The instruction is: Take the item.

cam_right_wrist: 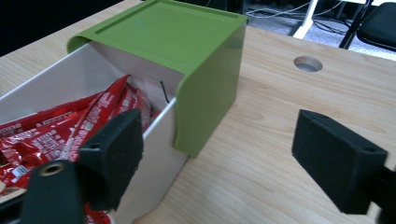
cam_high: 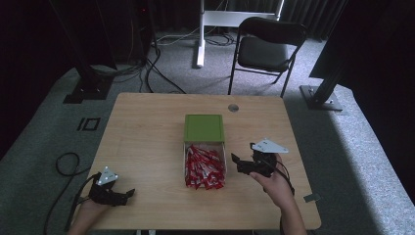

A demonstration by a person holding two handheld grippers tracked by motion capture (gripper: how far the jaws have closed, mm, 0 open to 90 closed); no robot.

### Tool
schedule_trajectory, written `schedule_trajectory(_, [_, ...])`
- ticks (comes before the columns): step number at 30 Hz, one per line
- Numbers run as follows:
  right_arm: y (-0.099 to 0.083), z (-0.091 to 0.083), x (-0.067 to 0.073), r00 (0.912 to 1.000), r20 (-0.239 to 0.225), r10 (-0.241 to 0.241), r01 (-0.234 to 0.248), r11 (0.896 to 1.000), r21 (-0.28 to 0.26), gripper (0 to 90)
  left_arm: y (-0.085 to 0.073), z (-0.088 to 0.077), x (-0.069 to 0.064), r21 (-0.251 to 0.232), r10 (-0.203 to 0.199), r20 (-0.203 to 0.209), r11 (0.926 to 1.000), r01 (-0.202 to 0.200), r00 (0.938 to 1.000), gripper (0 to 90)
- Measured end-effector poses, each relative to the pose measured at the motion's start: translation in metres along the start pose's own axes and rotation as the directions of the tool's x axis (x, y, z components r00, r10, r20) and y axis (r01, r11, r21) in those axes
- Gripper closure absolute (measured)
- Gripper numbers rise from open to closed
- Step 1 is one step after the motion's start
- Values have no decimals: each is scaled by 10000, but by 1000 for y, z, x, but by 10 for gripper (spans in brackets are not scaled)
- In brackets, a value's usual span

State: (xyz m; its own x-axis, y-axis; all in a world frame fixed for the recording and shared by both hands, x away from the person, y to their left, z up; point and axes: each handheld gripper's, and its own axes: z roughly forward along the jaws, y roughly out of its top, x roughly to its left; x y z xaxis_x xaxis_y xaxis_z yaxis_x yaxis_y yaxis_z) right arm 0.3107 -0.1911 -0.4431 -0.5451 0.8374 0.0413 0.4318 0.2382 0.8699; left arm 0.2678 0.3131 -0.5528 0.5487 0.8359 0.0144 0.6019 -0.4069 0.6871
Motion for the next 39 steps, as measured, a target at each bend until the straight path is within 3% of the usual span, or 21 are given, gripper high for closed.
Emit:
schedule_trajectory(16, [14,16,35,9937,-883,-684,680,9977,-85,168,0,0,0,-3,12,-3,10000,-12,10000,15])
schedule_trajectory(24, [22,23,50,9887,-1263,-801,786,9968,-171,172,0,0,0,7,14,2,10000,-14,10000,15])
schedule_trajectory(39, [26,41,76,9768,-1654,-1362,1392,9902,68,228,0,0,0,10,6,5,10000,-6,10000,15])
